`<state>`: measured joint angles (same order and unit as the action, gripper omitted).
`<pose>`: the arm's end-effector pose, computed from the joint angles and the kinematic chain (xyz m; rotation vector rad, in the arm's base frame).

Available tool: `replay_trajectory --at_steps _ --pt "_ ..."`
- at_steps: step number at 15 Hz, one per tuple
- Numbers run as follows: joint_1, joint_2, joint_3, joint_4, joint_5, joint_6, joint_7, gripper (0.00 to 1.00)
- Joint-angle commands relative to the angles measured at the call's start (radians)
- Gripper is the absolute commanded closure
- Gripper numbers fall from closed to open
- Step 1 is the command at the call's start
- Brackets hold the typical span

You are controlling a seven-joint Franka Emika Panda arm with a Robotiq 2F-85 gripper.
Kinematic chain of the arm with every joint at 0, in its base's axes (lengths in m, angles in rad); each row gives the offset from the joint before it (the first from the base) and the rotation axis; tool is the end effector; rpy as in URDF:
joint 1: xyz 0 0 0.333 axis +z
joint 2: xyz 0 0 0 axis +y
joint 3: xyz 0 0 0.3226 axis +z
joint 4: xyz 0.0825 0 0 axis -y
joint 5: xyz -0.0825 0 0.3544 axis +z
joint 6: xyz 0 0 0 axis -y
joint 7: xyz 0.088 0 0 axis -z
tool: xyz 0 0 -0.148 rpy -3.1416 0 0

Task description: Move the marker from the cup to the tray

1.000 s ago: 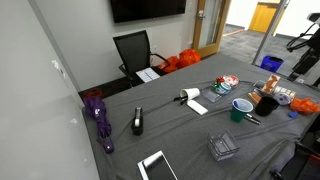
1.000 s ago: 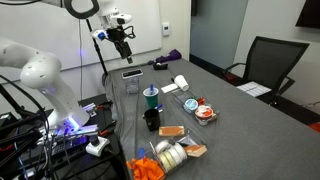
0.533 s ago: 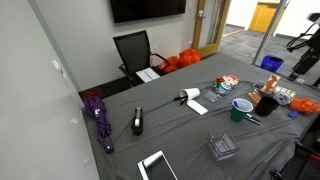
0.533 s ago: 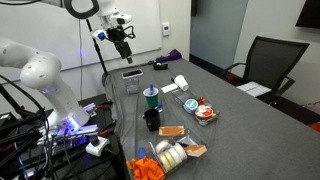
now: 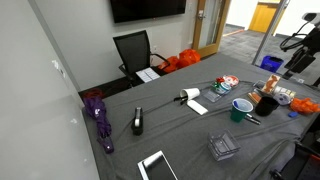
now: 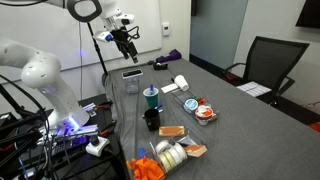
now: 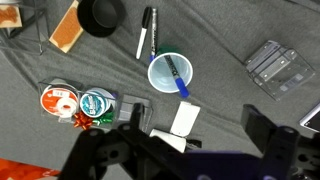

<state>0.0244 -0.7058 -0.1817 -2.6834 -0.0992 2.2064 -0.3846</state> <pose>0.3276 -0.0570 0.4395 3.0607 0.4736 0.3478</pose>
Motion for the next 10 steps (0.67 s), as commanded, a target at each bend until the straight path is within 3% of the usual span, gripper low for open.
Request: replay_trajectory --at_steps 1,5,10 --pt "0.052 0.103 -0.079 0.026 0.024 0.058 -0.172 0.00" --pt "0.113 0.192 -0.161 0.060 0.087 0.036 -0.409 0.00" --pt "0.122 0.282 -0.204 0.096 0.194 0.060 -0.759 0.00"
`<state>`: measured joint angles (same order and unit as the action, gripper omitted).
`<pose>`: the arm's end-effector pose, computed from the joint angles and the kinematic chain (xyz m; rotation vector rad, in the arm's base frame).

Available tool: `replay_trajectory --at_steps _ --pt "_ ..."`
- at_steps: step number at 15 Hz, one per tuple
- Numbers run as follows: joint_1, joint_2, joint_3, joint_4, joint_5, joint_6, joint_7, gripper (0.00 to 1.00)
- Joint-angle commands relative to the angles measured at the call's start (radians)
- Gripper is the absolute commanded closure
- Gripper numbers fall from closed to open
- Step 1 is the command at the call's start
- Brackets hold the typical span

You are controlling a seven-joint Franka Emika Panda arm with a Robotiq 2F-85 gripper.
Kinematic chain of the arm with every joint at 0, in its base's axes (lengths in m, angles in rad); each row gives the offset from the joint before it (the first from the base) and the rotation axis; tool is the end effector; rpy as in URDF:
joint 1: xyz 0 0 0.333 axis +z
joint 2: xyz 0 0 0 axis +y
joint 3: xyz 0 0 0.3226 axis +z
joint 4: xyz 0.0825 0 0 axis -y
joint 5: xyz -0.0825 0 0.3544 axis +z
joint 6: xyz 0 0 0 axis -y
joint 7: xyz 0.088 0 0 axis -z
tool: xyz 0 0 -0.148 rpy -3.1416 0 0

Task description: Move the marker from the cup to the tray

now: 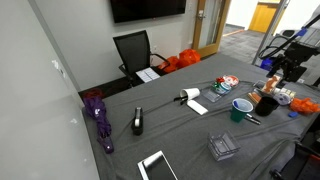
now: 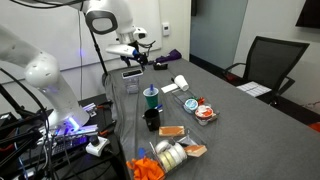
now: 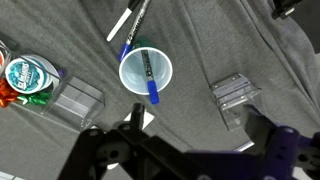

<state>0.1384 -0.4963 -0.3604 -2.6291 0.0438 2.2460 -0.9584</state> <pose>0.3613 -0.0734 0.3895 -2.7977 -1.0909 -0.2719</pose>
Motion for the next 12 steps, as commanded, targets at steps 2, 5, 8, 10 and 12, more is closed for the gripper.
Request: replay_trajectory --at_steps 2,5,8,10,12 --pt "-0.045 0.041 0.031 0.019 0.055 0.006 -0.157 0.00" --pt "-0.056 0.051 0.042 0.023 0.063 0.009 -0.169 0.00" --pt "-0.056 0.049 0.047 0.023 0.062 0.009 -0.166 0.00" --pt "-0.054 0.054 0.043 0.024 0.063 0.015 -0.180 0.00" --pt "-0.032 0.099 0.013 0.017 0.101 0.098 -0.260 0.00"
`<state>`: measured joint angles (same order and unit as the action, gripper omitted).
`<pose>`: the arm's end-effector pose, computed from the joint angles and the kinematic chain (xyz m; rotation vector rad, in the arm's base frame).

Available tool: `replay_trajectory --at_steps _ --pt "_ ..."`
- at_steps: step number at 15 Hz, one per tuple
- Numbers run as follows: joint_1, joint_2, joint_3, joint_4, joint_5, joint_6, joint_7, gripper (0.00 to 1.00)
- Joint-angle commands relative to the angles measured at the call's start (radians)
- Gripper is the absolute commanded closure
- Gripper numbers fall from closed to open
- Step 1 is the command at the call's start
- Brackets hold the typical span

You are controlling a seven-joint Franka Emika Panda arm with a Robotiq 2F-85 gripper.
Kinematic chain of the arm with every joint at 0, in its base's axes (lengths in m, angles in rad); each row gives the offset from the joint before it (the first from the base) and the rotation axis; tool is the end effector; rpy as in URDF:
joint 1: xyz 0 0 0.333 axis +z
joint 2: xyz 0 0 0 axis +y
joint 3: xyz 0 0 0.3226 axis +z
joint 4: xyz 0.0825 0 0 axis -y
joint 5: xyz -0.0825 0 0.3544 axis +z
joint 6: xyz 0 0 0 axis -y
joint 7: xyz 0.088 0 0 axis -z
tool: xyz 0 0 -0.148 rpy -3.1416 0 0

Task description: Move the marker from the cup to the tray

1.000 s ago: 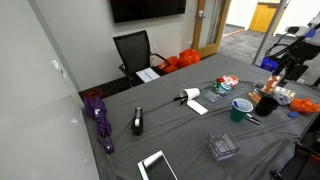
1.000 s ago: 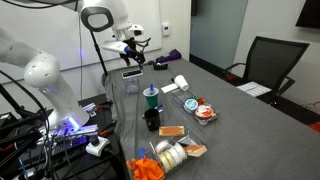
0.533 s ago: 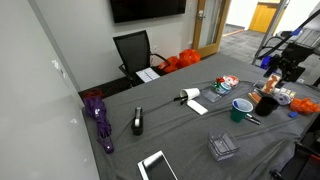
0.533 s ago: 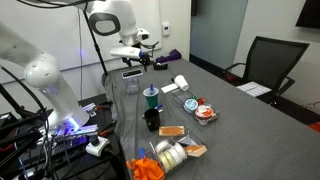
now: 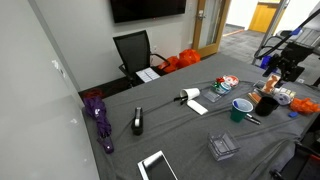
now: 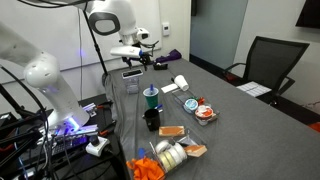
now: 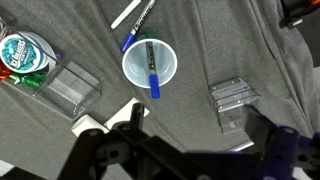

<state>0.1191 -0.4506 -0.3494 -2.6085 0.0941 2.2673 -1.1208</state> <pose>0.3718 -0.0771 0.3855 -2.7265 -1.2489 -0.3034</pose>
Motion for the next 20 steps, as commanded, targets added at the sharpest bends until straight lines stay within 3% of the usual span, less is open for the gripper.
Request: replay_trajectory --at_steps 1,10,16,20 --pt "-0.006 0.077 -0.006 -0.005 0.071 0.124 -0.135 0.00" --pt "-0.006 0.321 0.031 0.039 0.230 0.307 -0.375 0.00" --pt "-0.041 0.492 0.143 0.113 0.383 0.337 -0.484 0.00" --pt "-0.092 0.575 0.225 0.155 0.370 0.343 -0.460 0.00"
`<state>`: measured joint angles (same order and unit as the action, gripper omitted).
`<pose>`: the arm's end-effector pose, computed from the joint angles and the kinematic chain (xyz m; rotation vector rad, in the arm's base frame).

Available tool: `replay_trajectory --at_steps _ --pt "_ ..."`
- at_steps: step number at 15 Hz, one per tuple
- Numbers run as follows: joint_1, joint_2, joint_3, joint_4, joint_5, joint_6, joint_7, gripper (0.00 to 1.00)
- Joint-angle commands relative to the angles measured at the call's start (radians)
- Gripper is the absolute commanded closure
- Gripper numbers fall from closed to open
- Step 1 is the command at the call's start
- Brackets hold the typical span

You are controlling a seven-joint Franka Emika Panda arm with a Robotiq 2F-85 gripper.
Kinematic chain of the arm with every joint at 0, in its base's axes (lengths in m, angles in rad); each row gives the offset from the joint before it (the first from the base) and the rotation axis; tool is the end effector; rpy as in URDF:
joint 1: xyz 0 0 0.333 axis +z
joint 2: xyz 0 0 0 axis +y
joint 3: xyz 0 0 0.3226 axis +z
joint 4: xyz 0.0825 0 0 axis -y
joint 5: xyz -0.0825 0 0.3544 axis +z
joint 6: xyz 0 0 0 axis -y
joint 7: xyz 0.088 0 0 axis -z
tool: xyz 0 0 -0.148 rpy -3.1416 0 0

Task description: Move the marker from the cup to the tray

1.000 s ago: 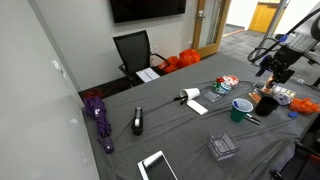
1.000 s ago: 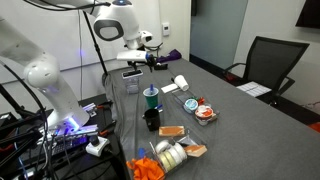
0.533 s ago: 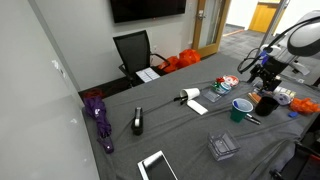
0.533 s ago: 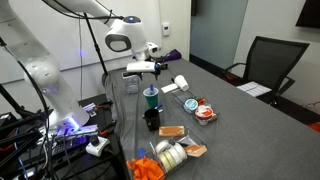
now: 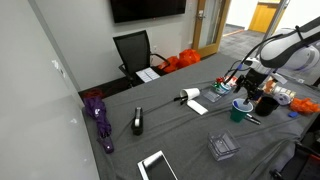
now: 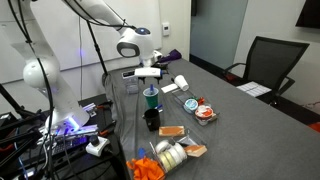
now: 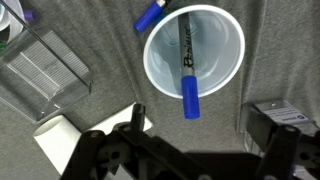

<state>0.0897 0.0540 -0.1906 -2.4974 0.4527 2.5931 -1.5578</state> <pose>0.4576 -0.0461 0.2585 -2.5787 -1.5361 -0.3032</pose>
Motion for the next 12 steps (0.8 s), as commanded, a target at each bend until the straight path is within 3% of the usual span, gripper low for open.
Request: replay_trajectory --at_steps 1,12 --pt "-0.078 0.085 0.082 0.047 0.006 0.025 -0.022 0.00" --pt "-0.196 0.103 0.175 0.033 0.006 0.045 -0.105 0.00"
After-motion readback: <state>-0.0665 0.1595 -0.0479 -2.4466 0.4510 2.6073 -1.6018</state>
